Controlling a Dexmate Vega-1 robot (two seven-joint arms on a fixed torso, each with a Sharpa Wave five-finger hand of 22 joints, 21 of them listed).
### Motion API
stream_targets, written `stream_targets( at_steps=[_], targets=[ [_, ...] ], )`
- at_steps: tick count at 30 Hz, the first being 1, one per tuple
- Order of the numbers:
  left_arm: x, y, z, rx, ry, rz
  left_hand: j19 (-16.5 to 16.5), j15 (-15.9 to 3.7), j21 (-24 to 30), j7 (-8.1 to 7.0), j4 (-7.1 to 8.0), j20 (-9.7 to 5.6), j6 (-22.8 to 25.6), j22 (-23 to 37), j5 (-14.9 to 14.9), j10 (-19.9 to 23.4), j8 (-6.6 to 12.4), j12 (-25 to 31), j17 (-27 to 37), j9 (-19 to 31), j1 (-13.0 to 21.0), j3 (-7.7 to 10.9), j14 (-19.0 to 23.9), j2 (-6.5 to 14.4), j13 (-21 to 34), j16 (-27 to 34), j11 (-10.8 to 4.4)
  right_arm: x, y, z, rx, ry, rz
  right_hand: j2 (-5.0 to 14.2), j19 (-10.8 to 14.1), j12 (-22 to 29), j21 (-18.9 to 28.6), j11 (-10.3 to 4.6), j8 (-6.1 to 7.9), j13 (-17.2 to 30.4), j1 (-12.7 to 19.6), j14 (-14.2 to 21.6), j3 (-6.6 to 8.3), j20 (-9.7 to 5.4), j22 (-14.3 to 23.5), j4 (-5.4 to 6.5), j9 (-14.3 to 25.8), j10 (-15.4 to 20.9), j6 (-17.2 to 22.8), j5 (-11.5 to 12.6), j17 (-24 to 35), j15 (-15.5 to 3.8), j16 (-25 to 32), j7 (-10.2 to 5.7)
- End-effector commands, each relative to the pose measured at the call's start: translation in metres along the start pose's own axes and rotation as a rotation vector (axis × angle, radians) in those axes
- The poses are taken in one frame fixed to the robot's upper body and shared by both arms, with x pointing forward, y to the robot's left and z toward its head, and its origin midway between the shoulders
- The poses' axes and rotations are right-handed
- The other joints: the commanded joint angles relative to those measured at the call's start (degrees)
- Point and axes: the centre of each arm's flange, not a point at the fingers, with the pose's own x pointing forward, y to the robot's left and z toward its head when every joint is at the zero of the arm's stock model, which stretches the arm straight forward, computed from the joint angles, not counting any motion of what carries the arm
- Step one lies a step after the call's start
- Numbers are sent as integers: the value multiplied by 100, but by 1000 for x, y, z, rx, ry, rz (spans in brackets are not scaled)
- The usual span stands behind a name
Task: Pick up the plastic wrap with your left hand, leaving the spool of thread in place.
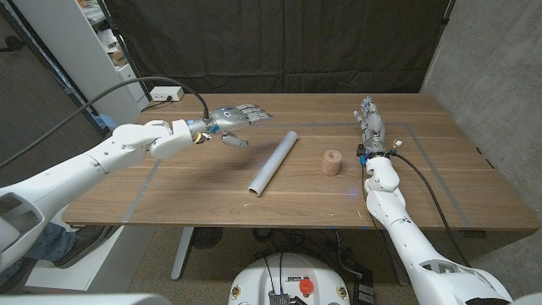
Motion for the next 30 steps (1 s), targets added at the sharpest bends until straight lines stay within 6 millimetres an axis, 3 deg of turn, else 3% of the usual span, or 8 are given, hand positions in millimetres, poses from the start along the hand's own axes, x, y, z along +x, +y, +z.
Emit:
stream_targets(
  at_steps=[1,13,30],
  targets=[
    [9,7,4,66,-46,-20,27,-113,13,-29,14,-15,-78,13,37,-34,6,4,14,32,88,-29,-4,-17,-4,19,-58,-1,-1,2,9,-13,-8,4,31,-2,-18,-26,6,-6,31,49,-25,12,19,-4,2,44,49,36,3,-5,55,0],
    [18,13,11,201,-111,-64,17,-94,4,-16,35,-52,-126,16,67,-105,-2,-12,16,34,124,-113,-43,-85,-12,8,-50,-2,-2,2,21,-24,-26,3,23,-9,-23,-30,4,-22,30,45,-29,25,19,-9,2,40,45,43,-10,-9,55,-1],
    [21,17,8,230,-140,-77,28,-110,5,-24,71,-71,-130,17,107,-96,8,5,17,36,160,-195,-40,-96,-21,16,-46,1,-3,3,35,-37,-34,5,19,-10,-25,-20,2,-39,30,72,-33,28,19,-14,1,50,43,51,-24,-13,66,-5]
  ],
)
